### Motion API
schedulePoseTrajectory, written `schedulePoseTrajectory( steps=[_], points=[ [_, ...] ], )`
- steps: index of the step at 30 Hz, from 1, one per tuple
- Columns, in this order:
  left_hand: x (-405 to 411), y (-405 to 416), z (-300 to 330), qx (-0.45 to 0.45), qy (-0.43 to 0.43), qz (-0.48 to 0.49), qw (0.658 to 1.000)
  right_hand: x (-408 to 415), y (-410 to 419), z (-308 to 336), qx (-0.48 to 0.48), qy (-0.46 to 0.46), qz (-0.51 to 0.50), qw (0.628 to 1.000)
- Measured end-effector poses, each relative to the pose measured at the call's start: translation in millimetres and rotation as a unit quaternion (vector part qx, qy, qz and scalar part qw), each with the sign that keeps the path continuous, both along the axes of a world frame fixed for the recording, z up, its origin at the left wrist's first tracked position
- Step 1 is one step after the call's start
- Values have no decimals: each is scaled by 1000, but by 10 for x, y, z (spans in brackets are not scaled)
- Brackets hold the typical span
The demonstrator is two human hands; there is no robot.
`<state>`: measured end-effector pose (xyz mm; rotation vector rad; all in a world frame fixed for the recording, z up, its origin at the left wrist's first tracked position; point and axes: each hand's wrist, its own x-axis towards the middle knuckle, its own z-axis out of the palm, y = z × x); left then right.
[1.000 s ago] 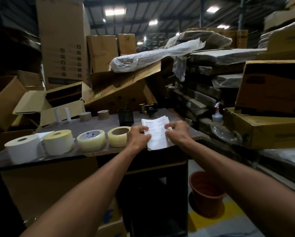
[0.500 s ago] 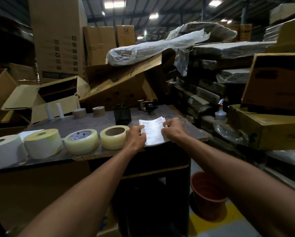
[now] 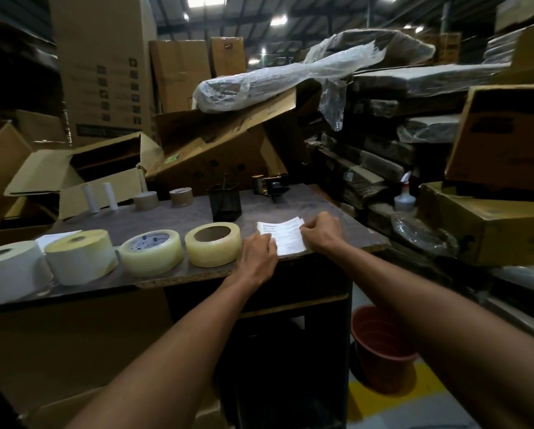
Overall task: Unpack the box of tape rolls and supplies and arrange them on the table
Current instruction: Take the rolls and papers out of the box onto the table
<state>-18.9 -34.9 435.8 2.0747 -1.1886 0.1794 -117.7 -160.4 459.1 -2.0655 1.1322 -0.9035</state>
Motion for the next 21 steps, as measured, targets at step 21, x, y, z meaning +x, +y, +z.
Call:
schedulePoseTrajectory(
  steps=[21],
  points=[
    [-655,913,-574,-124,-26,-86,988,-1008,951,-554,-45,-173,49,983]
  ],
)
